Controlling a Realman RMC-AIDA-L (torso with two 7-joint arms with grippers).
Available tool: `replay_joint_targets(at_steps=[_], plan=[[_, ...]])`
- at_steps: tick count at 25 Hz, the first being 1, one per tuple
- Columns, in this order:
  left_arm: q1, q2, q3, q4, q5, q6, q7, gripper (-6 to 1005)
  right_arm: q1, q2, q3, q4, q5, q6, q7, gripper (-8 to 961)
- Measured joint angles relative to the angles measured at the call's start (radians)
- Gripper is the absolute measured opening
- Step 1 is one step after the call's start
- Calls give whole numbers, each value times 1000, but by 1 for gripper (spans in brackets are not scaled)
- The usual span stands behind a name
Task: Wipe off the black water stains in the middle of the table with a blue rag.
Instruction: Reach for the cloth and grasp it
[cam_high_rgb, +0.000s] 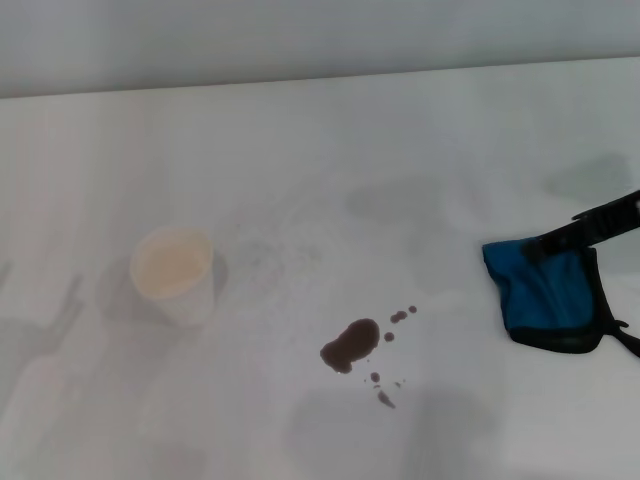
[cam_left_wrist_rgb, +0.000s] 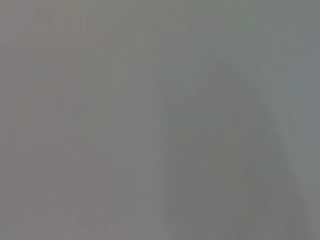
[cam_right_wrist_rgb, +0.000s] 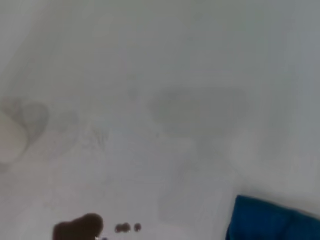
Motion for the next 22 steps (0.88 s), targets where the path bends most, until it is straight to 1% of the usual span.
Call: replay_joint_targets(at_steps=[4, 8, 11, 17, 22], plan=[[-2, 0, 0, -6, 0, 4, 0, 879, 2, -1, -155, -35, -72, -44, 113, 835], [-12, 0, 0, -36, -9, 10, -2, 879, 16, 2, -355, -65, -201, -92, 278, 835], [-17, 0, 0, -44, -18, 9, -5, 879, 31, 3, -465, -83, -253, -108, 376, 835], [-32, -1, 0, -49, -20, 5, -5, 879, 53, 4, -601, -73, -313, -129, 495, 835], [-34, -1, 0, -51, -24, 5, -6, 880, 70, 5, -640, -26, -331, -157, 521, 835]])
